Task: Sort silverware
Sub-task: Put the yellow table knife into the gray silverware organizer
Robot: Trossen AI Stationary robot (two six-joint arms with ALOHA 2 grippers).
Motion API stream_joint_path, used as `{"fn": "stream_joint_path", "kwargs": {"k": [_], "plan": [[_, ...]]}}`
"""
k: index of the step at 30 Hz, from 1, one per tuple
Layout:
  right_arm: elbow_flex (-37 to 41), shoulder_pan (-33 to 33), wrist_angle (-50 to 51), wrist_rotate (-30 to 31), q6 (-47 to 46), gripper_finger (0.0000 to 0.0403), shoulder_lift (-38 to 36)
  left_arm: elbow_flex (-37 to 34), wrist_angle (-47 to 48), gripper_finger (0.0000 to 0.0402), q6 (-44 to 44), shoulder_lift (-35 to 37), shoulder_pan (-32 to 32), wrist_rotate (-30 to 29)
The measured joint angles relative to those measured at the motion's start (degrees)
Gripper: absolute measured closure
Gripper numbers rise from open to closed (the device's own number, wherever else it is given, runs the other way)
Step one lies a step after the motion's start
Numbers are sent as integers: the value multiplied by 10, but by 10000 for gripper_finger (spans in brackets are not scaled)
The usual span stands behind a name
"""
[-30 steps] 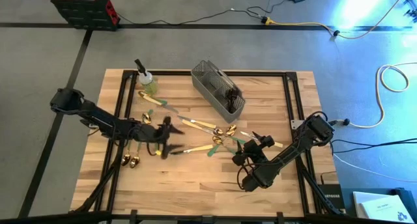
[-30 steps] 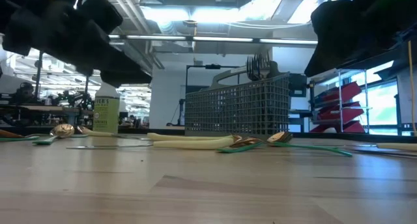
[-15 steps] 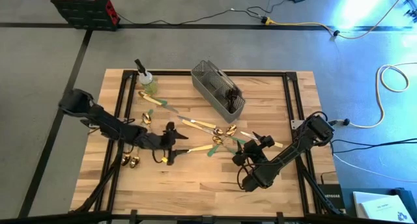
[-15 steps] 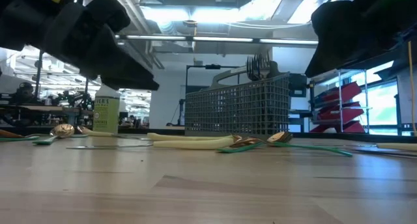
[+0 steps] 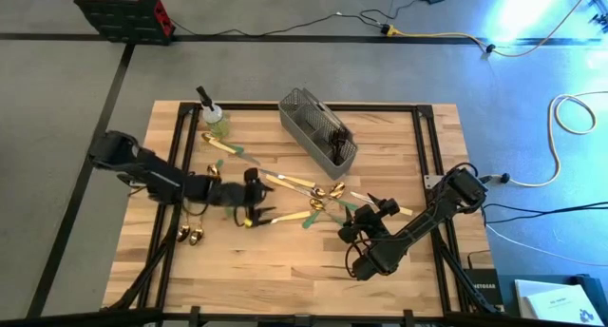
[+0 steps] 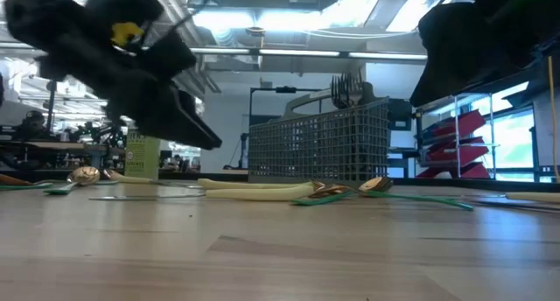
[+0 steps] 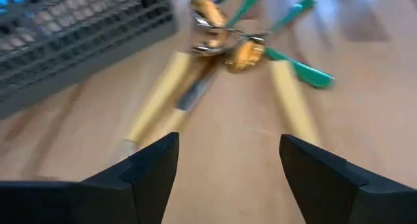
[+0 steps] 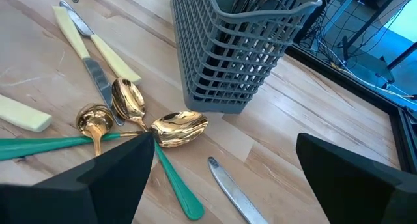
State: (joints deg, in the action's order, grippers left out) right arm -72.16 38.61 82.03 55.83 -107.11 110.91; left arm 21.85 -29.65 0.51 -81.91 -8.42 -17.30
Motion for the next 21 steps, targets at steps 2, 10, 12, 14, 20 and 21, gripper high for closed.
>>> {"fn": "stream_joint_path", "kwargs": {"k": [2,10,12,14,20,21], "plan": [[0,0,0,0,0,45,0,9,9,150,-19,0,37,43],[0,0,0,0,0,45,0,65,124,150,-122,0,139,197],[0,0,0,0,0,45,0,76,138,150,-142,0,153,204],[0,0,0,0,0,45,0,83,150,150,-162,-2,166,223],[0,0,0,0,1,45,0,84,140,150,-205,-49,198,275],[0,0,0,0,1,45,0,84,127,150,-209,-60,200,286]]}}
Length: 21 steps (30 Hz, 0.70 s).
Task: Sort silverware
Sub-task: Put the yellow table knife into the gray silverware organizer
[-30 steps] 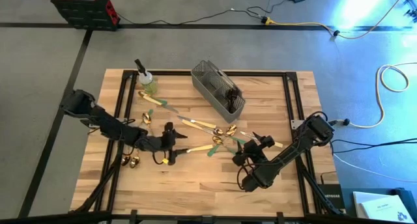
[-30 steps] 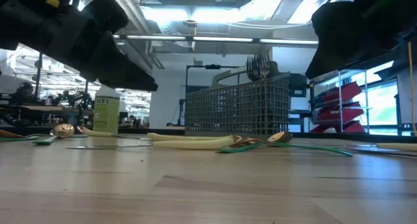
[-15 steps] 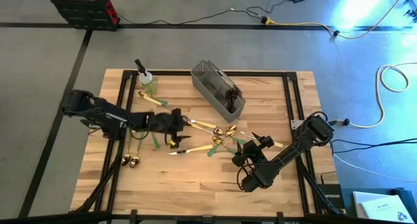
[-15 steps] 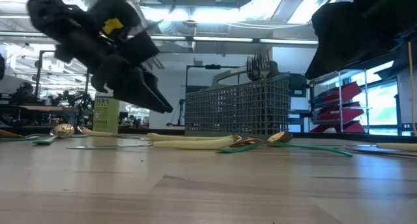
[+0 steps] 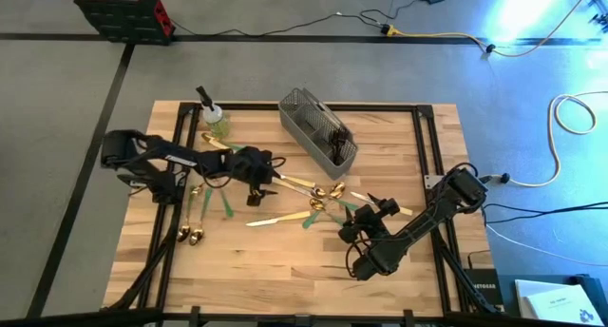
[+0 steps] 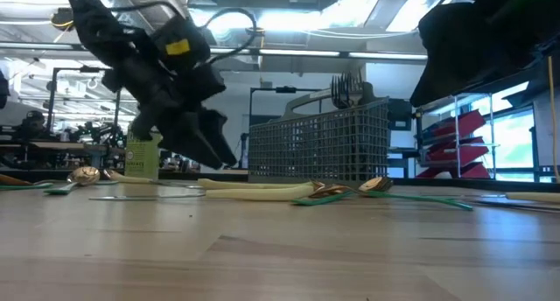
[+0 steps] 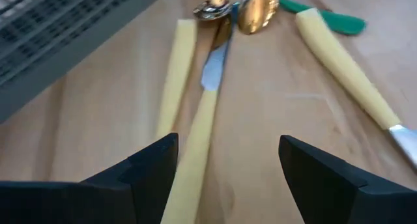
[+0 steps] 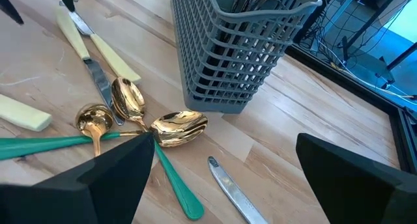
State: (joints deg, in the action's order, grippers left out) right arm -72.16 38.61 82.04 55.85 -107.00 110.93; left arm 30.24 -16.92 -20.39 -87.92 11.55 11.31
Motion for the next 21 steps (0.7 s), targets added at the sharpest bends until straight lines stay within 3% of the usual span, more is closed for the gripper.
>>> {"fn": "stream_joint_path", "kwargs": {"k": [10,21], "plan": [[0,0,-3,-2,9,45,0,0,-66,150,-25,-81,10,28],[0,0,-6,-2,9,45,0,-9,-90,150,-8,-85,45,111]]}}
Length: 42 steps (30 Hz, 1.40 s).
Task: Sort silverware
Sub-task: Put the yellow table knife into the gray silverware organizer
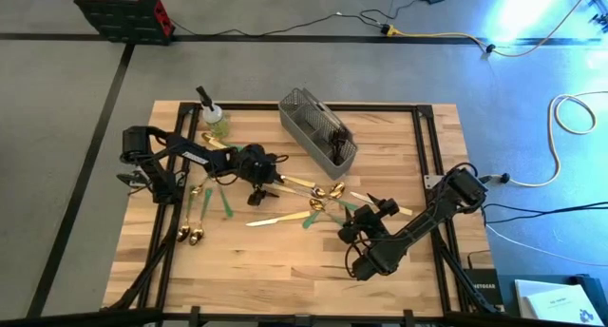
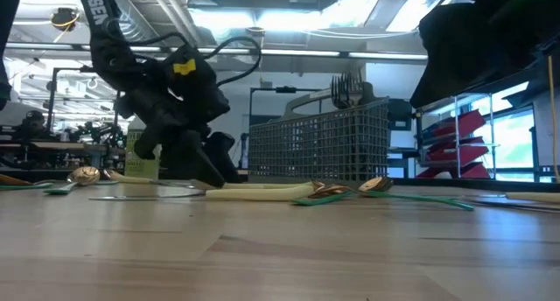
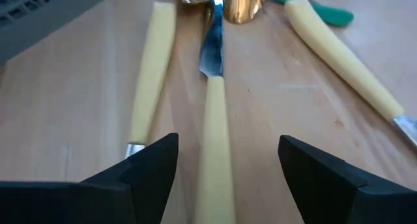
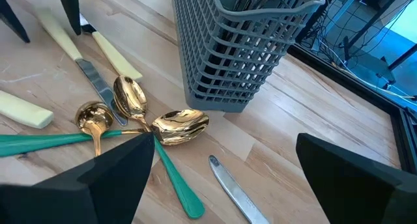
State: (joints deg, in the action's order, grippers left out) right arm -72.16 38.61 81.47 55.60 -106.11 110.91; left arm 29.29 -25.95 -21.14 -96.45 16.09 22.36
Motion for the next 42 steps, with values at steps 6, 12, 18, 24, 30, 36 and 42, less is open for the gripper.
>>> {"fn": "stream_joint_path", "kwargs": {"k": [6,12,18,24,30,36,42], "plan": [[0,0,-1,-1,1,45,0,-101,-190,150,61,-1,-4,-12],[0,0,-3,-1,1,45,0,-162,-274,150,75,0,-17,-95],[0,0,-2,2,1,45,0,-164,-297,150,71,0,-45,-100],[0,0,-2,3,1,45,0,-162,-323,150,68,0,-53,-110],[0,0,-2,3,1,45,0,-150,-346,150,71,-28,-52,-107],[0,0,-3,3,4,45,0,-128,-382,150,85,-100,-56,-100],[0,0,-9,3,14,45,0,-118,-430,150,97,-147,-56,-92]]}}
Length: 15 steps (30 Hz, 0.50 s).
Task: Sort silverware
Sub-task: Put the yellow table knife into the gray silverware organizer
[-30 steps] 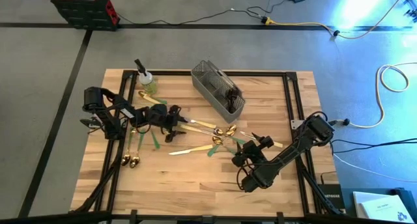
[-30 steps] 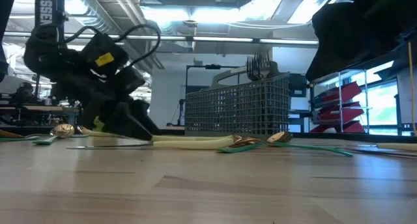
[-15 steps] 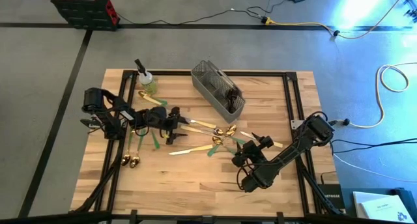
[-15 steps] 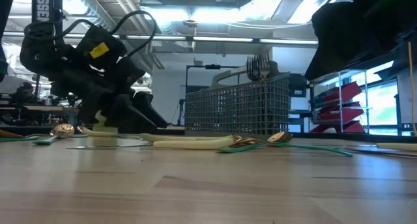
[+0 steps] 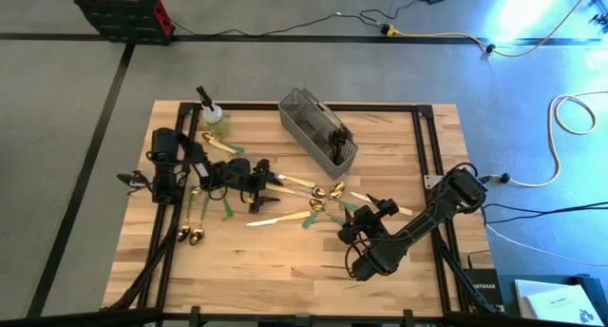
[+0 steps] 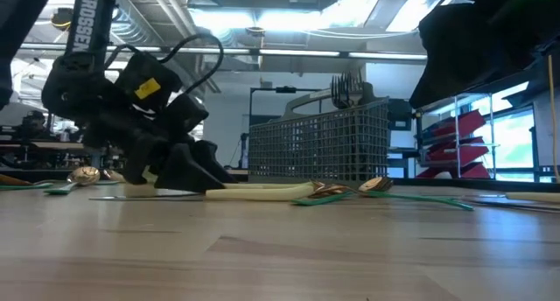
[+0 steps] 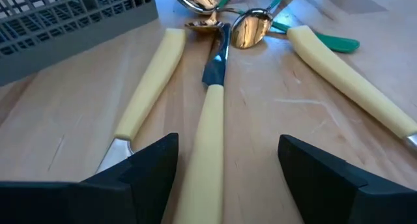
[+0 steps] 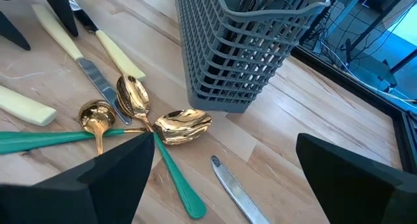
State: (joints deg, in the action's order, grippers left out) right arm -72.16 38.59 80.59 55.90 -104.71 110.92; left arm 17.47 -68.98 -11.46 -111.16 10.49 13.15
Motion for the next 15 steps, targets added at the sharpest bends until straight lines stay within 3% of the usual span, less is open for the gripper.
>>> {"fn": "stream_joint_path", "kwargs": {"k": [9,15], "plan": [[0,0,-1,0,0,45,0,-17,-46,152,8,-21,1,-6],[0,0,-1,0,0,45,0,-22,-50,192,12,-21,8,2]]}}
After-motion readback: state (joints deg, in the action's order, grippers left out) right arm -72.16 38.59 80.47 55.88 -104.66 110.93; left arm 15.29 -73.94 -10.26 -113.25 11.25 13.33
